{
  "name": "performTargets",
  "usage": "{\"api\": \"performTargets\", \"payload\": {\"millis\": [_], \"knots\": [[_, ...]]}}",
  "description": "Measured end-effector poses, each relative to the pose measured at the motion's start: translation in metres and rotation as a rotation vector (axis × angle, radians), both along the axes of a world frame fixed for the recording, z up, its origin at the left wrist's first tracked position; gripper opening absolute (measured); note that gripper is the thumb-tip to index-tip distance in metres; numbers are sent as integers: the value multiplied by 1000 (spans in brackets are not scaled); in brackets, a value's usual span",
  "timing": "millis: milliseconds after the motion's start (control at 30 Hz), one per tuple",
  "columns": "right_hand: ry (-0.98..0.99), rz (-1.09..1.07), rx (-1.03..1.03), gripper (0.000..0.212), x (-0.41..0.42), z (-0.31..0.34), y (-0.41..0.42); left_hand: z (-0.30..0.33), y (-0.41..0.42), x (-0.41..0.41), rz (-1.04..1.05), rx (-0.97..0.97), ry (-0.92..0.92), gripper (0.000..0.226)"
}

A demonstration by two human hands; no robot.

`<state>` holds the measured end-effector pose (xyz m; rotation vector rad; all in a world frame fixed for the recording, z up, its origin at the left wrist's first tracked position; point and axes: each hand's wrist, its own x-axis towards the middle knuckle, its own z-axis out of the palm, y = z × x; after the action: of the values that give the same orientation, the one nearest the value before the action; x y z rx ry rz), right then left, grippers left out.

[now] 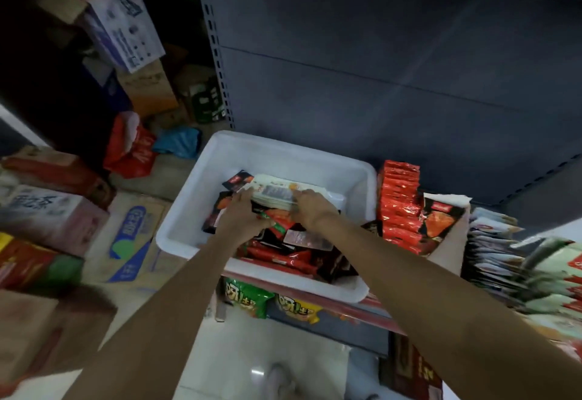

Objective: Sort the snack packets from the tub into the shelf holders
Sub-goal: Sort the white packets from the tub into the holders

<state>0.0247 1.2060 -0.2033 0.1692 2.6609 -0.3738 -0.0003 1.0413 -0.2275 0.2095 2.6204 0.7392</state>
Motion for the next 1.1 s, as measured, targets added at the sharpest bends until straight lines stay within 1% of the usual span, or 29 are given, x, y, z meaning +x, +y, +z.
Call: {"api": "performTargets", "payload": {"millis": [67,100,167,233,300,367,400,467,533,567,600,667,733,767,833,867,900,967,1033,1100], "knots": [[149,32,84,37,3,0,-2,1,-3,1,11,48,6,95],[210,51,114,30,6,2,-3,0,-5,1,28,85,12,94],[266,101,143,29,13,6,0,0,-7,3,93,177,11,92],[272,87,76,36,20,15,6,3,-9,6,191,302,22,87],[309,-17,-58,35,27,25,14,7,-6,10,267,434,49,84],[390,-136,-193,27,35,34,24,16,1,15,302,550,47,85],[428,-201,-295,22,40,38,29,21,8,19,294,583,38,82],[448,-353,-615,19,53,50,41,36,24,29,218,646,-7,67],[393,-495,-928,18,69,64,54,50,44,38,211,777,-107,71],[364,-532,-1018,18,78,71,61,59,55,43,232,838,-153,71],[354,-548,-1050,18,88,75,71,68,68,50,234,892,-166,66],[392,-553,-1042,23,107,84,94,80,95,63,214,948,-141,68],[478,-569,-1006,27,128,94,124,93,127,80,176,964,-99,71],[521,-578,-990,27,139,98,140,97,143,88,149,962,-85,70],[603,-580,-945,29,163,105,173,106,179,106,91,948,-55,60],[644,-580,-913,31,176,108,191,111,199,115,68,938,-37,58],[676,-581,-865,31,188,109,208,114,218,125,51,936,-36,61],[715,-581,-765,26,212,112,241,118,255,144,30,956,-61,63],[742,-583,-680,14,234,115,269,117,288,162,3,934,-7,62],[769,-588,-571,8,252,115,293,114,315,178,-32,881,66,61]]}}
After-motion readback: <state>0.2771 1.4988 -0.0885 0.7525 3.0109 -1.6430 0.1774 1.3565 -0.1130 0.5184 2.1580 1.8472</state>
